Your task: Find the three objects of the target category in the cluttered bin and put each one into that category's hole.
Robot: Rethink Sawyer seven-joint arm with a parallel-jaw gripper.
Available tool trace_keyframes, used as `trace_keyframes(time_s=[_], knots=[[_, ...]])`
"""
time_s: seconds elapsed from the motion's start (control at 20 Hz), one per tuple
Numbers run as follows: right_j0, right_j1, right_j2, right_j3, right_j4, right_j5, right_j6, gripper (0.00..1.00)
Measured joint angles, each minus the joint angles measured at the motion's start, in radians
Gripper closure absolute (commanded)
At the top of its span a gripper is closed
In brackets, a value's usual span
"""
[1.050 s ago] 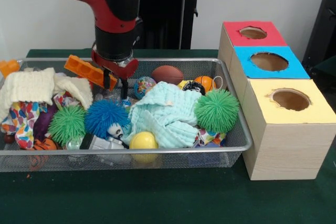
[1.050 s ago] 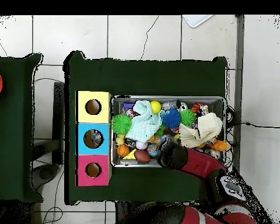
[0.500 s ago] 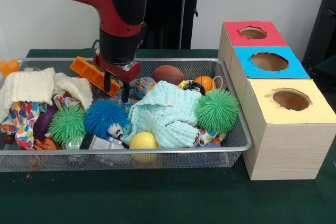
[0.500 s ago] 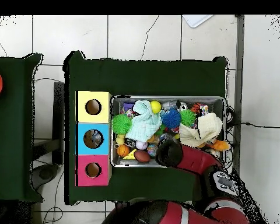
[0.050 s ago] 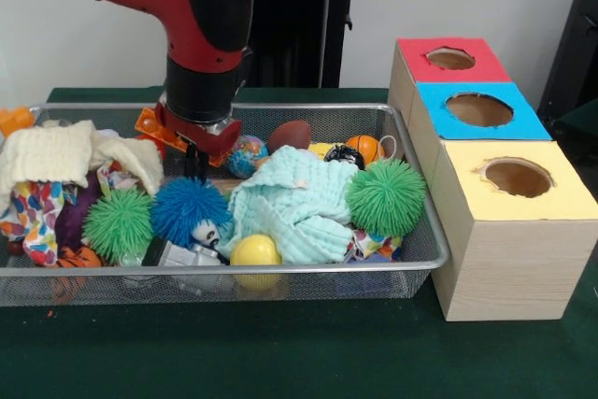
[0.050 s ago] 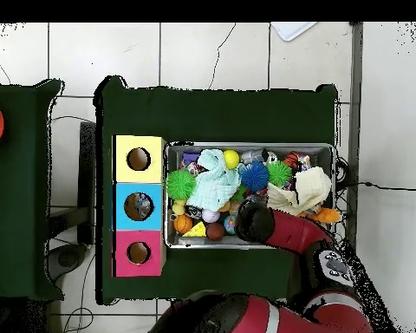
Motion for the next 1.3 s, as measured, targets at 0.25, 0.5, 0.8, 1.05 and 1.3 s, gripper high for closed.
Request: trace_keyframes(time_s=[0.25, 0.5, 0.8, 1.05, 1.3], knots=[[-0.006, 0.011, -0.003, -0.021, 0.0, -0.001, 0.0, 1.0], [-0.01, 0.019, -0.003, -0.03, 0.0, -0.001, 0.0, 1.0], [-0.01, 0.017, -0.003, -0.031, 0.0, -0.001, 0.0, 1.0], [-0.01, 0.007, -0.002, -0.022, 0.0, -0.002, 0.0, 1.0], [-0.01, -0.048, 0.001, 0.014, 0.002, 0.028, 0.0, 1.0]])
